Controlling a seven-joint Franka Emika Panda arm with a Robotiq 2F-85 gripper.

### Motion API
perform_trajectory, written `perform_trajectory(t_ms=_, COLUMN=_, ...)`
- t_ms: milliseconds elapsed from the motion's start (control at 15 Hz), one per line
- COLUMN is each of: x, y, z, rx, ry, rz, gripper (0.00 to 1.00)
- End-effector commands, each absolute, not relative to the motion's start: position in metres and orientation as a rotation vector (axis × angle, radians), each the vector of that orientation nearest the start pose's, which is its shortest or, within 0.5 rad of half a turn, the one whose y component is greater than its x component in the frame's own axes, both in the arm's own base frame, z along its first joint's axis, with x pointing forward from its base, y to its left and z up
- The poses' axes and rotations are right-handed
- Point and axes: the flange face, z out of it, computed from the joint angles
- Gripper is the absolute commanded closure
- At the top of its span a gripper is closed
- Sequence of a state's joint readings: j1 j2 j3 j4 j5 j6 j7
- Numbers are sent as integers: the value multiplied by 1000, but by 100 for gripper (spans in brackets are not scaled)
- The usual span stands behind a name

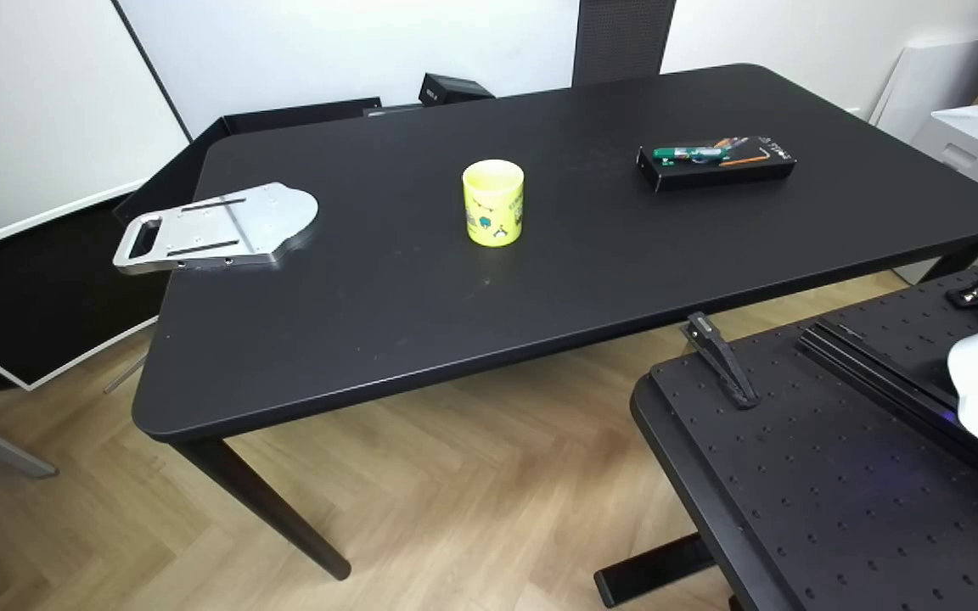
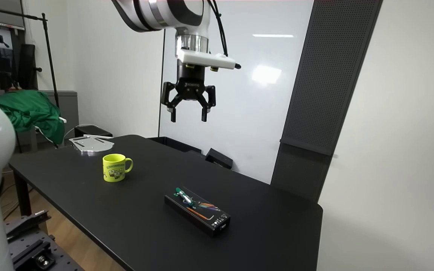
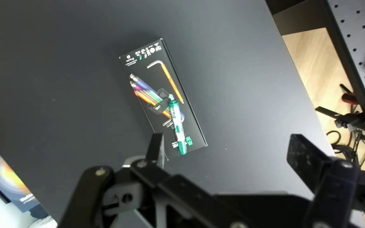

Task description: Put the marker in the green cup

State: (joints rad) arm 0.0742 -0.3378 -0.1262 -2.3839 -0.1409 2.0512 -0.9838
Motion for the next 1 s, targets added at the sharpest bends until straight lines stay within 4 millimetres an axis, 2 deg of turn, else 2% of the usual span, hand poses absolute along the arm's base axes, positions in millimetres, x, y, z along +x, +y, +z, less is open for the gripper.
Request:
perform_trajectory(t_ms=0, x=471, y=-36, z=444, rx=-2777, ry=-1697, rz=-103, gripper=0)
perform_trajectory(t_ms=200, x=501, y=-37, z=426, rx=-2660, ry=-1788, rz=-255, gripper=0)
perform_trajectory(t_ms=467, x=539, y=-36, z=382, rx=-2494, ry=-1823, rz=-292, gripper=0)
perform_trajectory(t_ms=733, x=571, y=-36, z=338, rx=-2429, ry=-1821, rz=-227, gripper=0)
perform_trajectory(t_ms=933, x=587, y=-35, z=304, rx=-2440, ry=-1811, rz=-134, gripper=0)
